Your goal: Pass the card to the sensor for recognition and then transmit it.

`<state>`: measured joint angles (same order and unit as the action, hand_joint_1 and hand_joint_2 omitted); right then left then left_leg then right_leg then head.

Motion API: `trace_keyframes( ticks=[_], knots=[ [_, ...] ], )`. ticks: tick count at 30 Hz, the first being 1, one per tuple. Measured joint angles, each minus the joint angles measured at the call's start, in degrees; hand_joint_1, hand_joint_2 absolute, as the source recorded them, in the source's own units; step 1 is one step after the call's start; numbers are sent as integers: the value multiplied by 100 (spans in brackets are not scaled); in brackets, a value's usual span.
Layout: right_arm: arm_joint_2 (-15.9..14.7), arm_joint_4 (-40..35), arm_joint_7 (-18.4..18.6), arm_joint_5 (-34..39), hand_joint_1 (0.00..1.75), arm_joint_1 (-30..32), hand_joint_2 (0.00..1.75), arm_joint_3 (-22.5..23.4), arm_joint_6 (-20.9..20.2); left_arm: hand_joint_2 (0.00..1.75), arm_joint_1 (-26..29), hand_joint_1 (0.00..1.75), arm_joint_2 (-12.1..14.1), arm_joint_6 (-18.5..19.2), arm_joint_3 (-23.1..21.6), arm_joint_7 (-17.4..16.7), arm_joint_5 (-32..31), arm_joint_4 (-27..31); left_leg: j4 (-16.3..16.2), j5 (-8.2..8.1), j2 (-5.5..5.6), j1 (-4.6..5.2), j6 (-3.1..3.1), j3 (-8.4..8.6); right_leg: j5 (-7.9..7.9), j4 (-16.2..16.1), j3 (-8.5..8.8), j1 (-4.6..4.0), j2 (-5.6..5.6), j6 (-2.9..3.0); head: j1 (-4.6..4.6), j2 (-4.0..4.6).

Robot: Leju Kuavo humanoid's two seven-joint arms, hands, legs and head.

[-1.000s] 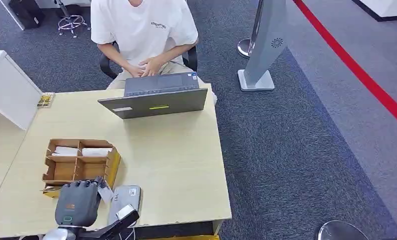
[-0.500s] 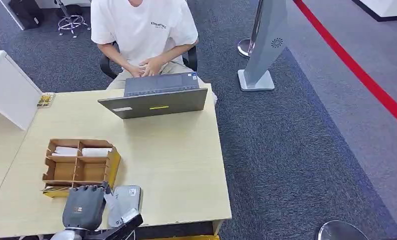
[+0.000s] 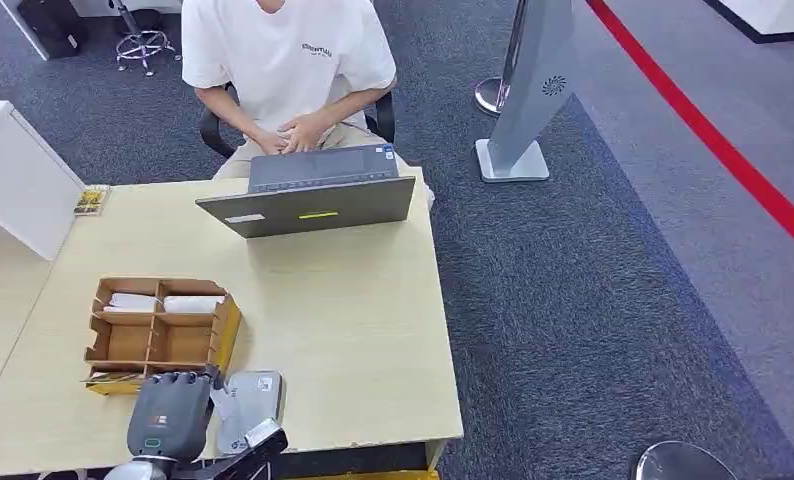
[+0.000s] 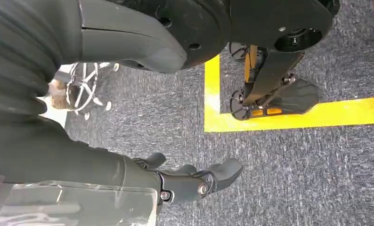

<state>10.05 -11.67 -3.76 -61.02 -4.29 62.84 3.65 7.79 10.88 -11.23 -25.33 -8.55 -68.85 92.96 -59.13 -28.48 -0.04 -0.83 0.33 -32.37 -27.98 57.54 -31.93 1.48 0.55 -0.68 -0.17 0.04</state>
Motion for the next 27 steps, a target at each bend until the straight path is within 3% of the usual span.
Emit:
trace_keyframes(
  ticks=[27],
  knots=[
    [2,0,-11,-35,0,-1,175,0,-28,175,6,175,55,186,-50,-70,81,-55,0,0,0,0,0,0,0,0,0,0,0,0,0,2]
  ],
)
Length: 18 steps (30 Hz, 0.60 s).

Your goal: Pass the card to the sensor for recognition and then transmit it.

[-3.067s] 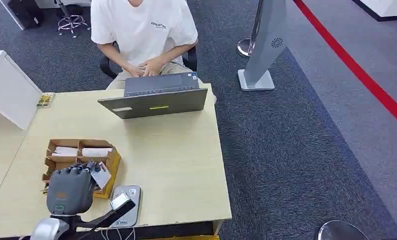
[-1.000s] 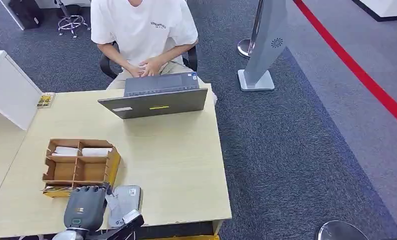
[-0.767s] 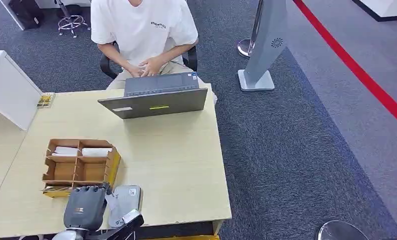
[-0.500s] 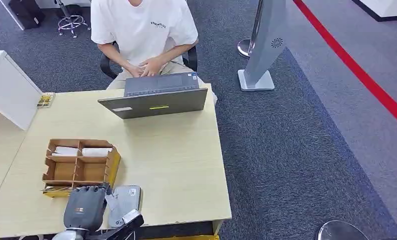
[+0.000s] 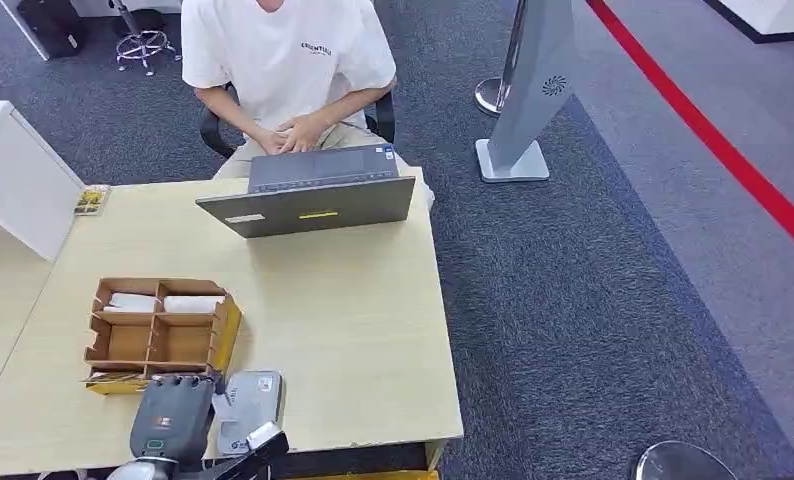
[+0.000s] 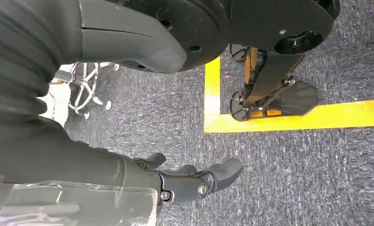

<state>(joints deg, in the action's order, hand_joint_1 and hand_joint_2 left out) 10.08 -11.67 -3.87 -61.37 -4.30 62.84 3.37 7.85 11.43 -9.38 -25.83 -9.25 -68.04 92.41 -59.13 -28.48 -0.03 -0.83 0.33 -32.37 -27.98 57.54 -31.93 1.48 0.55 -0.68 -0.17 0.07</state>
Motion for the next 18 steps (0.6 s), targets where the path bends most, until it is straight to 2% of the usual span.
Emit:
trace_keyframes(
  ticks=[13,18],
  knots=[
    [0,0,-26,-35,0,0,175,0,-20,175,-6,175,17,-31,-9,-42,37,-37,0,0,0,0,0,0,0,0,0,0,0,0,0,0],
    [0,0,-37,-147,0,-2,175,0,-22,175,-169,175,-7,-564,35,79,-151,33,0,3,3,0,-2,0,1,0,2,0,-5,0,0,-2]
  ],
)
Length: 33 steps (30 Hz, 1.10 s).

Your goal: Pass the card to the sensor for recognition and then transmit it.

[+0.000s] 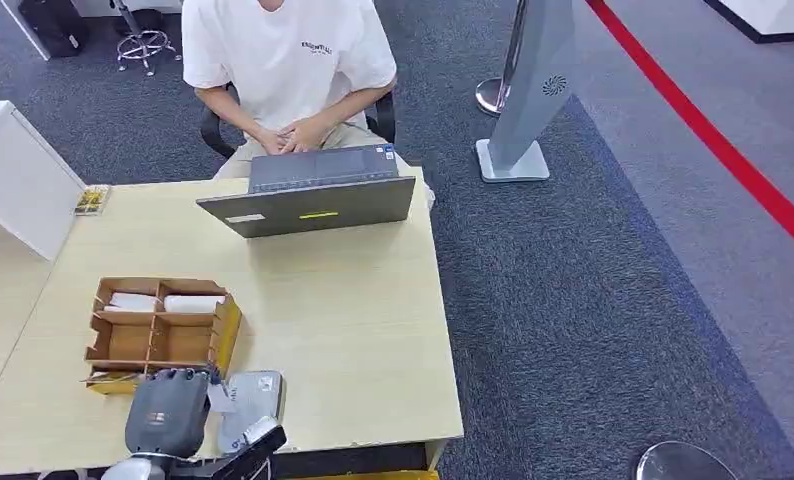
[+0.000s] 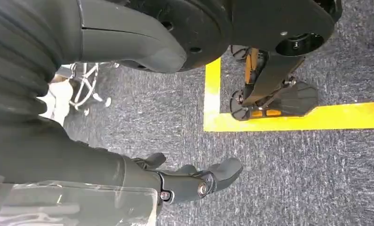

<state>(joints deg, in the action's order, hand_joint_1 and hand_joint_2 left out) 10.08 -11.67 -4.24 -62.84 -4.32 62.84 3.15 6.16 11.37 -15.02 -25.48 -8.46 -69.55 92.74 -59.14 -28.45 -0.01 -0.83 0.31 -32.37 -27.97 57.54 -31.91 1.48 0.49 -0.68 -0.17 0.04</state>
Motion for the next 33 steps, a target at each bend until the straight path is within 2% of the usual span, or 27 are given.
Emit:
trace_keyframes(
  ticks=[7,17,19,21,22,24,26,30,33],
  knots=[
    [0,0,-2,-126,0,0,175,-13,-2,175,-308,175,-28,-253,271,183,-72,205,0,2,1,-1,1,4,1,0,3,0,0,1,0,2],
    [0,0,-2,-153,0,-1,175,-15,-2,175,-385,175,-24,-268,321,201,-54,227,0,2,3,0,1,3,1,0,3,0,-2,1,0,2],
    [0,0,-2,-197,0,-5,175,-31,-4,175,-568,175,9,-258,456,240,6,258,0,4,5,-1,0,3,2,1,4,-1,-5,1,0,0],
    [0,0,4,-275,0,-9,175,-63,-9,175,-1034,175,70,-216,684,341,92,282,0,6,8,-1,3,3,3,2,5,-1,-5,2,0,2],
    [0,0,7,-398,0,-13,175,-127,-22,175,-1473,175,153,-273,715,269,-139,258,-1,7,9,-1,3,2,3,2,4,-1,-6,2,2,2],
    [0,0,13,-441,0,-29,175,-188,-42,175,-1850,175,222,-353,793,230,-216,166,-1,7,11,-1,3,2,4,2,5,-1,-9,3,-2,2],
    [9,0,15,-522,0,-32,175,-216,-61,175,-2087,175,266,-588,861,170,-418,72,-1,8,9,-2,4,3,5,2,4,-1,-7,4,-2,2],
    [20,0,127,-748,0,-74,175,-378,-120,175,-2765,175,407,-1679,1100,197,-999,-425,-1,13,13,-4,6,3,6,6,5,-3,-9,5,0,2],
    [37,0,195,-798,0,-125,175,-481,-122,175,-3165,175,479,-2030,1315,358,-1075,-826,-1,15,10,-5,9,4,7,7,4,-4,-5,7,-2,2]
  ],
)
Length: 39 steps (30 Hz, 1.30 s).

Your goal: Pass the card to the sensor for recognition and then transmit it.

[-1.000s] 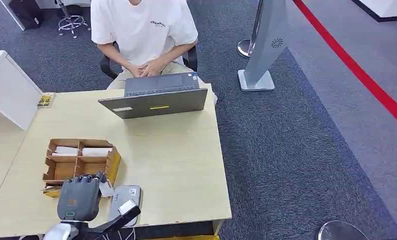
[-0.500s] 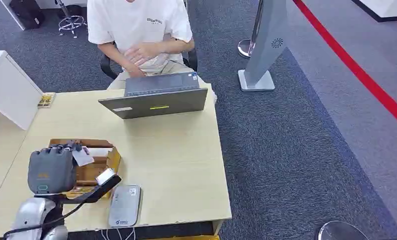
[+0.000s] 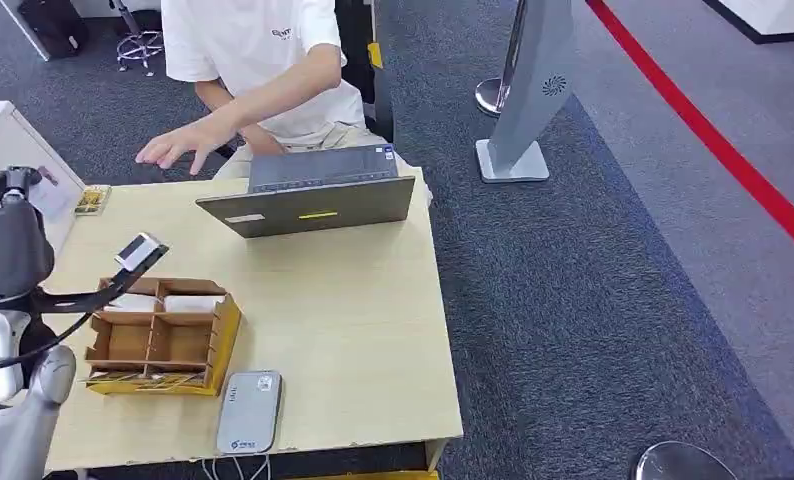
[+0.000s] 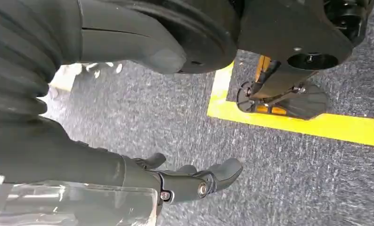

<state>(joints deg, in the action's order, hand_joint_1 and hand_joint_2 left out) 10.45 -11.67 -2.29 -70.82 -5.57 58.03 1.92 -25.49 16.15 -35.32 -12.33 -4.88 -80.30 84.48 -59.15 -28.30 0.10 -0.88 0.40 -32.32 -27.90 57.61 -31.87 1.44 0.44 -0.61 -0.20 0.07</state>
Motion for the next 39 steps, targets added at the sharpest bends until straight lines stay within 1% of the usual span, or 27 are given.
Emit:
trace_keyframes(
  ticks=[3,7,21,25,26,31,39],
  knots=[
    [13,0,2,0,0,-29,175,-37,4,175,-202,175,4,-22,110,57,-26,-250,0,0,0,0,0,-1,0,0,0,0,0,0,2,0],
    [22,0,-4,0,0,-34,175,-66,4,175,-277,175,2,-22,153,64,-26,-387,0,0,0,1,0,-2,0,0,0,0,2,0,4,0],
    [24,0,-11,11,0,-33,175,-114,4,175,-299,175,-4,2,168,101,-18,-549,0,0,0,0,0,-1,0,-1,-2,0,2,0,2,0],
    [24,0,-13,20,0,-32,175,-114,4,175,-298,175,-4,57,168,107,77,-573,0,0,0,1,0,-2,0,-1,-2,0,2,0,2,0],
    [24,0,-13,20,0,-31,175,-114,4,175,-298,0,-4,102,168,111,111,-578,0,0,0,1,0,-2,0,-1,-2,0,2,0,2,0],
    [24,0,-39,46,0,-28,175,-114,7,175,-299,0,-4,332,168,125,354,-593,0,0,0,1,0,-2,0,-1,-2,0,2,0,2,0],
    [24,2,-39,48,0,-27,175,-114,9,175,-293,0,-4,338,168,125,389,-613,0,0,0,1,0,-2,0,-1,-2,0,2,0,2,0]
  ],
)
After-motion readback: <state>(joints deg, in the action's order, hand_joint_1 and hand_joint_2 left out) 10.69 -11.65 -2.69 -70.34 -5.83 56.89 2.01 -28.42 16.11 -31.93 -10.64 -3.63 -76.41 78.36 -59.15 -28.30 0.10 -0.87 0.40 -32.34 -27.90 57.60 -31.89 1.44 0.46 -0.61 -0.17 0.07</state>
